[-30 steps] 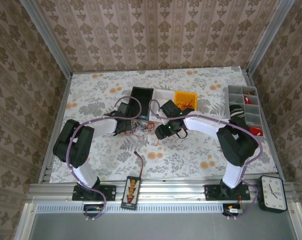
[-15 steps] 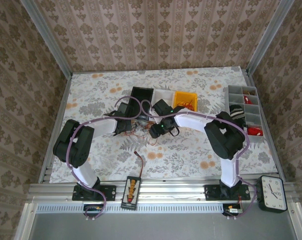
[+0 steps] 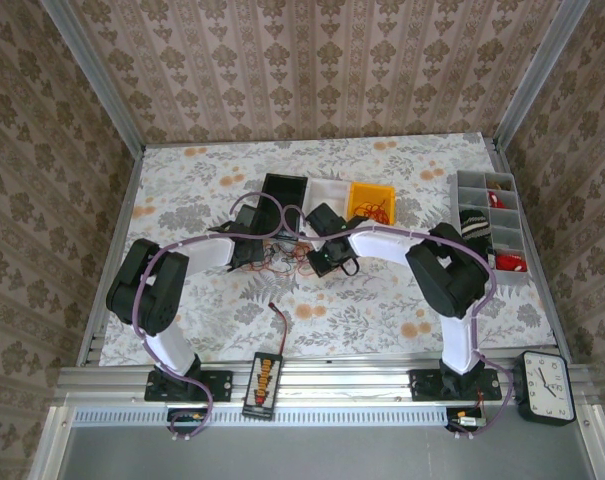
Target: Untangle the cables
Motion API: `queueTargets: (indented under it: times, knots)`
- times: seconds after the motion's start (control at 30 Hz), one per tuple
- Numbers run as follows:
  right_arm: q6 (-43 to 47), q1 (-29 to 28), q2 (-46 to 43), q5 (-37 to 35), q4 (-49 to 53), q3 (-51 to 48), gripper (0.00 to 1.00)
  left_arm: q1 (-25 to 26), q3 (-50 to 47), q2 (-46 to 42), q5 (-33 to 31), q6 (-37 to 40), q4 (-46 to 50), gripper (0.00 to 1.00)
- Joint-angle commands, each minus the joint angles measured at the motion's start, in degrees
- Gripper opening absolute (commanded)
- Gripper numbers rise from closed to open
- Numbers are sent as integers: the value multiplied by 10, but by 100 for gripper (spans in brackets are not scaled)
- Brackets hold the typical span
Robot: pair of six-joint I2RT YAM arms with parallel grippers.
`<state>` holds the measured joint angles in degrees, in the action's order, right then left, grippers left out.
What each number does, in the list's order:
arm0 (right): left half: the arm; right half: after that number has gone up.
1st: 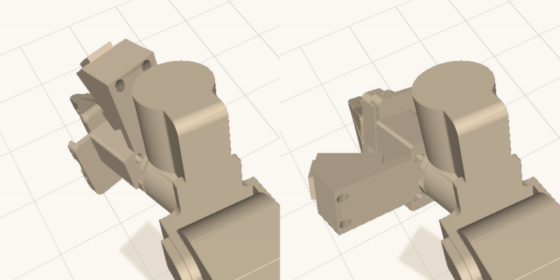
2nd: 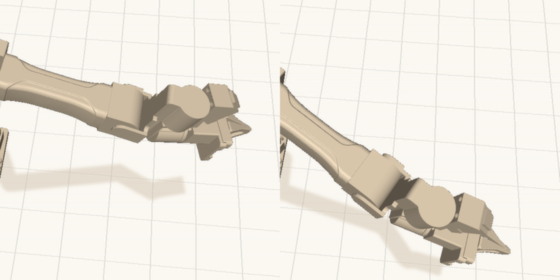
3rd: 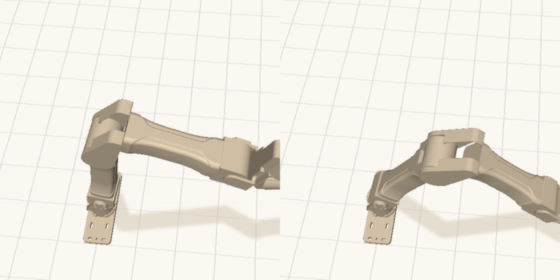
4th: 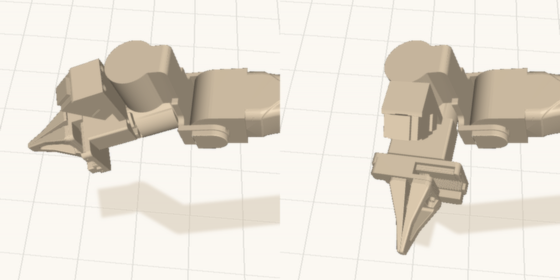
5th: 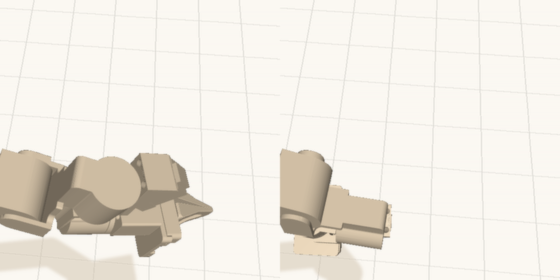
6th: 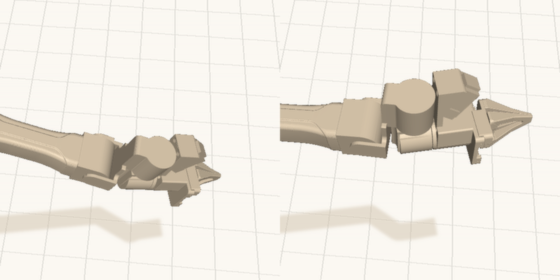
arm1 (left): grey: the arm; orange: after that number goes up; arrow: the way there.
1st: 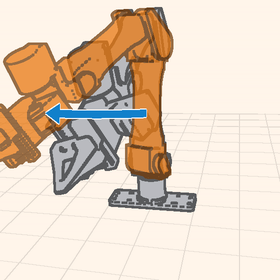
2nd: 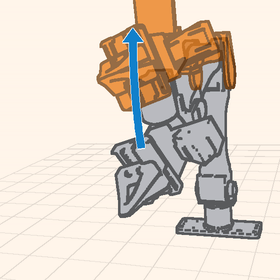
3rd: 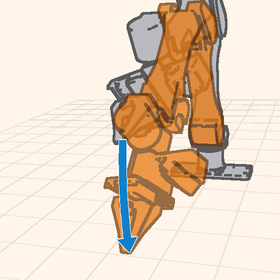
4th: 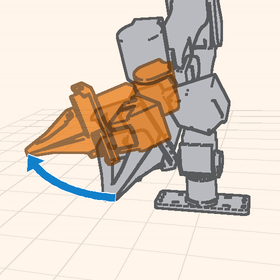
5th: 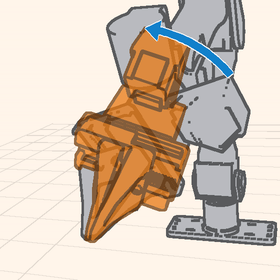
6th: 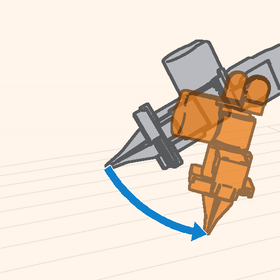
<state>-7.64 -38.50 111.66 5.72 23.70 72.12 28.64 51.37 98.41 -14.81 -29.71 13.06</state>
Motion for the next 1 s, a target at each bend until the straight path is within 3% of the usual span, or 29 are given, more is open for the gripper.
queueTargets:
  times: [0.0, 0.2, 0.37, 0.6, 0.97]
  knots:
    - [-12, 4, -64, -44, -12, -35, 9, 18, -11, 17, 63, 12, 1, 0]
    - [-48, 23, -213, -171, -42, -90, 8, 16, -17, 18, 56, 6, 2, 0]
    - [-90, 82, -315, -280, -50, -104, 7, 13, -21, 21, 48, -3, 4, 0]
    - [-127, 176, -434, -283, -63, -120, 8, 3, -29, 19, 38, -22, 13, 0]
    - [-93, 241, -504, -339, -49, -80, 8, -21, -50, 16, 29, -63, 29, 0]
